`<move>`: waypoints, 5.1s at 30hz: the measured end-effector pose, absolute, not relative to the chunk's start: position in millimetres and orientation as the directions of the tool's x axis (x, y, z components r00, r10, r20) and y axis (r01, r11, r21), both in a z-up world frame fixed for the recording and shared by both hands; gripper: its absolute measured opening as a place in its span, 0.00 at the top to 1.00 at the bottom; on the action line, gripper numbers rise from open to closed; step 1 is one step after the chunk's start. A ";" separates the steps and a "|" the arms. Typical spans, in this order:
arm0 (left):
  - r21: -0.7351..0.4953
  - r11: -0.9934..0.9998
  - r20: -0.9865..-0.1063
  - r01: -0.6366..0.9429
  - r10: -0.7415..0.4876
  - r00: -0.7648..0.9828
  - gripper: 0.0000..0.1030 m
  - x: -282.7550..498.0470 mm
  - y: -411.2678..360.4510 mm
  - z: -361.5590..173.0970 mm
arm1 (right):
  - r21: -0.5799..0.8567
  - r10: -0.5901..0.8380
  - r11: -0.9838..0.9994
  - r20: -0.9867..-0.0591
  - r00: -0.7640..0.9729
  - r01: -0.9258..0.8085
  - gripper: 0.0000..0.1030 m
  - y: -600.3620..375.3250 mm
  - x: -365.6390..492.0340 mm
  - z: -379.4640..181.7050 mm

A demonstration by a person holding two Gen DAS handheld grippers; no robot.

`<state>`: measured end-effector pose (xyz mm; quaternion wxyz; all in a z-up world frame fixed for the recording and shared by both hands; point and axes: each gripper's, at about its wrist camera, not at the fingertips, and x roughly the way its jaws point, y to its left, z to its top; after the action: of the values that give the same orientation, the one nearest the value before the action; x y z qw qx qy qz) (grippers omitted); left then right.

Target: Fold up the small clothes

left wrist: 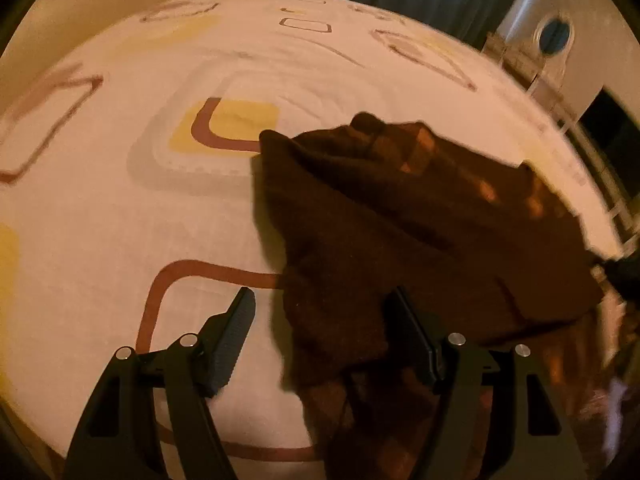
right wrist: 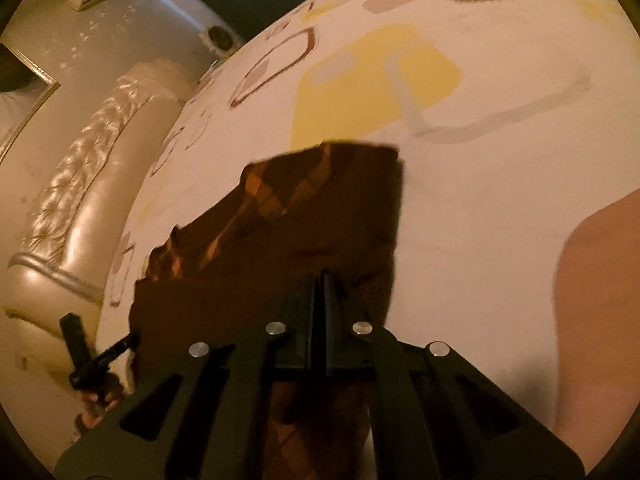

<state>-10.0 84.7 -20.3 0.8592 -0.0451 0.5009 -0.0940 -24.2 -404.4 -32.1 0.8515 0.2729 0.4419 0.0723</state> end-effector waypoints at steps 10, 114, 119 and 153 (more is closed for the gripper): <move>-0.199 0.968 -0.830 0.152 -0.249 0.500 0.33 -14.5 92.7 -22.7 | 0.637 0.409 0.742 -0.677 0.612 0.209 0.97 -433.9 -23.2 -56.1; -0.771 0.636 -0.601 0.030 -0.742 0.298 0.46 -128.9 156.0 -56.1 | 0.802 0.762 0.596 -0.560 0.325 -0.017 0.50 -427.1 -170.1 -69.0; -0.767 0.641 -0.610 0.027 -0.743 0.276 0.46 -128.5 150.6 -59.8 | 0.824 0.778 0.566 -0.541 0.318 0.017 0.49 -426.9 -170.1 -75.2; -0.863 0.462 -0.382 0.204 -0.862 0.333 0.92 -194.5 147.7 27.7 | 0.875 0.830 0.474 -0.407 0.382 -0.100 0.96 -409.1 -224.9 -7.6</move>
<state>-194.5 147.7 27.7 0.7288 -0.3682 0.4470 -0.3654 -224.9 -409.1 -7.6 0.7281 0.4012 0.4551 0.3192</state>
